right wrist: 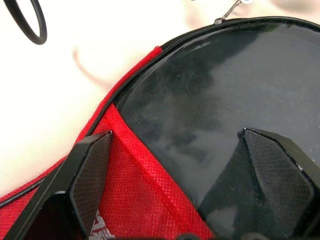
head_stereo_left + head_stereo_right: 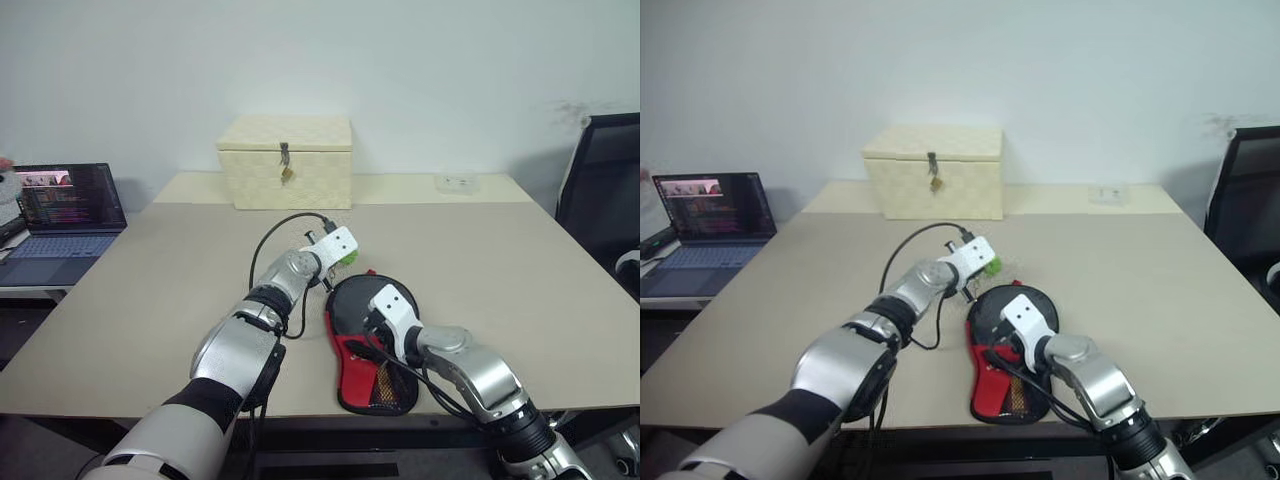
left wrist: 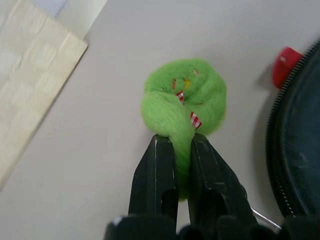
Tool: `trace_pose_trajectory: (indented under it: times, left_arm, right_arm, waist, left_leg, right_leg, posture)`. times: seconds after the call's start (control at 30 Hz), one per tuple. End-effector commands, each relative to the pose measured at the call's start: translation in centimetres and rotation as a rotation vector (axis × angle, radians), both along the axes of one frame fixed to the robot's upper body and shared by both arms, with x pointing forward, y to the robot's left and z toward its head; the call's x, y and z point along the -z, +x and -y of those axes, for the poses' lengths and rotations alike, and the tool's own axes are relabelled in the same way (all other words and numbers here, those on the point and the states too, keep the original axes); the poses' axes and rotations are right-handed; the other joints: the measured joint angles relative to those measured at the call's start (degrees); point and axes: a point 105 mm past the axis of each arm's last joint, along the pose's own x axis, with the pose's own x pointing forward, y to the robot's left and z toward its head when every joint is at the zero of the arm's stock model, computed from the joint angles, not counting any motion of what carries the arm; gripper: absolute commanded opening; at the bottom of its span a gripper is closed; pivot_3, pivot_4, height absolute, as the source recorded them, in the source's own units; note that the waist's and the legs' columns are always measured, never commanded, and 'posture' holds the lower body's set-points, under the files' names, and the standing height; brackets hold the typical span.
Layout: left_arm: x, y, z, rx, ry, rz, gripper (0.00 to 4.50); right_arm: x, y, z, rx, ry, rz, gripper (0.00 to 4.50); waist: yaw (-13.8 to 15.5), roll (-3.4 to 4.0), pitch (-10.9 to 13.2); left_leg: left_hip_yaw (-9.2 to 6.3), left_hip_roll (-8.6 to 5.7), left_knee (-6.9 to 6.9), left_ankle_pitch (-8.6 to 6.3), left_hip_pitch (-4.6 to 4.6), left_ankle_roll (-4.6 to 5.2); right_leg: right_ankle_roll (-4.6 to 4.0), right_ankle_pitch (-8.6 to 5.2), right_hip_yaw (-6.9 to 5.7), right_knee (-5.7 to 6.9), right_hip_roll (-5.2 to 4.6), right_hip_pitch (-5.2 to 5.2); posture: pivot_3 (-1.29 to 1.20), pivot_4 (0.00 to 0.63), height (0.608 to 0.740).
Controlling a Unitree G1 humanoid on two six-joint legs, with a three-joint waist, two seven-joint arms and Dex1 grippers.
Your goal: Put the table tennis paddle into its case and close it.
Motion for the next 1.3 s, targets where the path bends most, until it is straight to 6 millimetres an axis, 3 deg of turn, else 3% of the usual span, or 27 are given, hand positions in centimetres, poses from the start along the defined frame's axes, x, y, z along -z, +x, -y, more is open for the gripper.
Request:
trace_pose_trajectory:
  times: [0.03,0.3,0.73,0.97,1.3]
  left_arm:
    - [-2.5,0.1,2.1,0.084,0.094,0.123,0.01]
    - [-3.7,-0.2,4.2,0.18,0.267,0.26,0.01]
    - [-3.7,-1.4,8.1,0.355,0.535,0.468,0.01]
    - [-3.7,-3.0,11.8,0.473,0.559,0.532,0.01]
    - [-2.3,-4.6,13.9,0.587,0.578,0.538,0.01]
  right_arm:
    - [6.8,-3.1,1.5,0.042,-0.103,-0.268,4.5]
    - [7.4,-5.4,1.5,0.034,-0.115,-0.3,4.5]
    - [7.5,-6.9,1.4,0.074,-0.101,-0.322,4.5]
    - [7.7,-7.3,1.5,0.091,-0.096,-0.331,4.5]
    - [7.7,-7.3,1.3,0.101,-0.088,-0.33,4.5]
  waist:
    - [0.14,-0.1,-0.09]
    - [0.17,-0.18,-0.23]
    - [0.42,-0.28,-0.29]
    - [0.59,-0.3,-0.29]
    - [0.63,-0.31,-0.29]
  left_leg:
    - [0.0,0.0,0.0,0.0,0.05,0.0]
    - [-0.03,0.03,-0.13,-0.13,0.32,-0.18]
    - [-0.06,0.03,-0.13,-0.19,0.3,-0.29]
    - [-0.05,0.01,-0.13,-0.2,0.29,-0.3]
    - [-0.06,-0.05,-0.13,-0.21,0.29,-0.31]
  right_leg:
    - [0.0,0.0,0.0,-0.01,0.0,0.05]
    - [0.04,-0.02,-0.04,-0.42,0.01,0.48]
    - [0.09,-0.05,-0.06,-0.48,0.0,0.51]
    - [0.12,-0.08,-0.07,-0.52,-0.02,0.53]
    - [0.19,-0.12,-0.08,-0.53,-0.09,0.56]
  posture:
    - [0.0,0.15,0.74]
    - [0.0,0.15,0.74]
    - [0.0,0.15,0.74]
    - [0.0,0.15,0.74]
    - [0.0,0.15,0.74]
